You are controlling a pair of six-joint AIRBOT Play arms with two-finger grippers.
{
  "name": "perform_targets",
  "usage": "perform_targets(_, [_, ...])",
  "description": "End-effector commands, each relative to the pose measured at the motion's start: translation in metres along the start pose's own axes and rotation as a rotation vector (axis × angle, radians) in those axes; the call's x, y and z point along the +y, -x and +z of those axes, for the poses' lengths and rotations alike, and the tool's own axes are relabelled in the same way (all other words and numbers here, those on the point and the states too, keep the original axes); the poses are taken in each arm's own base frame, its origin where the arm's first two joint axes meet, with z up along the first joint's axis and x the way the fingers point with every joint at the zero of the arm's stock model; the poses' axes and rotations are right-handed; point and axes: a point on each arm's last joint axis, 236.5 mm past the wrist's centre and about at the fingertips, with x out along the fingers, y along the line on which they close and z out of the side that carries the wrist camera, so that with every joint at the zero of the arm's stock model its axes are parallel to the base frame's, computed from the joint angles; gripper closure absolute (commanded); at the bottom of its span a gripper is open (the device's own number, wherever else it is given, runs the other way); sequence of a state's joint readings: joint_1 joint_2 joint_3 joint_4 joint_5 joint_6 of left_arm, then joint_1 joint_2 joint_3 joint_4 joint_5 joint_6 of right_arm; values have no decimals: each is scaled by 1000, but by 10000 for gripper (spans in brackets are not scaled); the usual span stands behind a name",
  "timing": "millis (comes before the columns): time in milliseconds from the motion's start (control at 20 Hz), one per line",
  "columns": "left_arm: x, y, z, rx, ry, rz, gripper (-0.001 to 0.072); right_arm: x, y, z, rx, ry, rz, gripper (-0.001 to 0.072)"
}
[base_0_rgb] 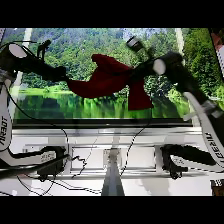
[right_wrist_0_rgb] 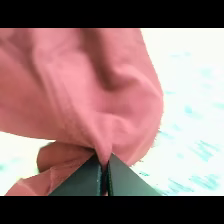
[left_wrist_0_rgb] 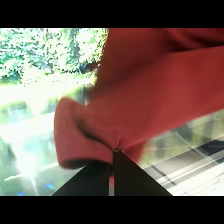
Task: Fold the clothes and pants, and hang the long-sleeved shirts on hangers.
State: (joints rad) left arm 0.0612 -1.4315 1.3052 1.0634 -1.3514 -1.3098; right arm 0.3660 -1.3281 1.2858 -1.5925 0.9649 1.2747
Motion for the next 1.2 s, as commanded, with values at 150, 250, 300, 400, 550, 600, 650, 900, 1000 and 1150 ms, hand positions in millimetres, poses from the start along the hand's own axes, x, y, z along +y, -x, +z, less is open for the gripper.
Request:
perform_targets(150, [-12, 1, 10, -42, 14, -53, 687, -60, 50, -13, -91, -327, 47, 698])
perform_targets(250, [-18, 1, 12, -47, 20, -77, 688, -48, 45, -27, -36, -326, 103, 700])
perform_targets(300, [-18, 1, 11, -44, 19, -77, 688, -42, 38, -38, -7, -310, 115, 700])
perform_targets(400, [-18, 1, 11, -45, 20, -76, 688, -29, 14, -65, 54, -328, 143, 700])
perform_targets(550, [-18, 1, 11, -45, 20, -77, 688, -20, -11, -86, 78, -376, 150, 700])
perform_targets(600, [-19, 2, 11, -46, 20, -81, 688, -26, -12, -79, 48, -404, 130, 700])
perform_targets(650, [-21, 3, 12, -51, 22, -88, 688, -37, -9, -67, -6, -440, 100, 700])
perform_targets(900, [-22, 55, 37, -196, -18, -64, 688, -136, 63, -17, -283, -593, -94, 699])
perform_targets(1000, [-23, 104, 54, -325, -42, -30, 688, -174, 107, -16, -368, -629, -180, 699])
perform_targets(1150, [-39, 203, 83, -627, -98, 36, 687, -206, 190, -15, -512, -643, -313, 699])
